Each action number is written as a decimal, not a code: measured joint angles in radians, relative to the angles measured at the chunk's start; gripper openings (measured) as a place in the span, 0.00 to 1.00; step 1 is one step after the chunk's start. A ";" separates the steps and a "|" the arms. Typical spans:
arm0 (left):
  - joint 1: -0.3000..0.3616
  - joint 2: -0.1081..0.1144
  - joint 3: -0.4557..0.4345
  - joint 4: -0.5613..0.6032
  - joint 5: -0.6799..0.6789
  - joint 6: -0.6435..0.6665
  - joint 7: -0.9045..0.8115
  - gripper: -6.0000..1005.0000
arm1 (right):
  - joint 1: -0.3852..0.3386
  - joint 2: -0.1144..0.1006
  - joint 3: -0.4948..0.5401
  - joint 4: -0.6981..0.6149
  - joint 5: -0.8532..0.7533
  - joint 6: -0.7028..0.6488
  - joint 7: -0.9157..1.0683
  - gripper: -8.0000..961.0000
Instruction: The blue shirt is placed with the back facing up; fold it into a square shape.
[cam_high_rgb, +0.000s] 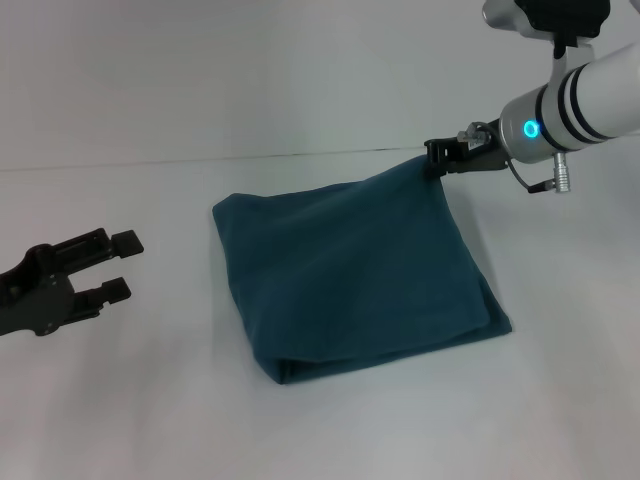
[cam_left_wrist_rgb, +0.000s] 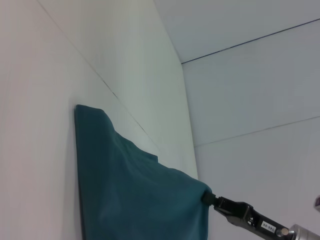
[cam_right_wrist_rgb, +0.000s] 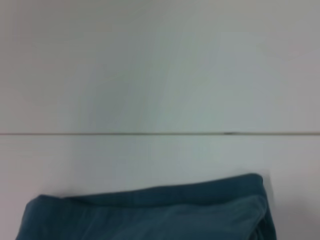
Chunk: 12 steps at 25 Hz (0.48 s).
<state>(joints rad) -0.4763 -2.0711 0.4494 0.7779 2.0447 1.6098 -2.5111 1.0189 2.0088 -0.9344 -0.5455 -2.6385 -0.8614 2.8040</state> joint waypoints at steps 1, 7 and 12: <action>0.000 0.000 0.000 0.000 0.000 0.000 0.000 0.84 | 0.000 0.003 -0.005 0.000 0.000 0.011 -0.001 0.06; -0.001 0.003 0.000 -0.001 -0.008 -0.002 0.000 0.84 | 0.000 0.012 -0.052 0.012 -0.001 0.060 0.003 0.07; -0.001 0.005 0.000 -0.003 -0.008 -0.007 0.000 0.84 | 0.001 0.012 -0.063 0.021 -0.003 0.052 0.005 0.07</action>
<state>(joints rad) -0.4771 -2.0663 0.4494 0.7752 2.0364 1.6028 -2.5111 1.0198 2.0206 -0.9969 -0.5242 -2.6413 -0.8094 2.8092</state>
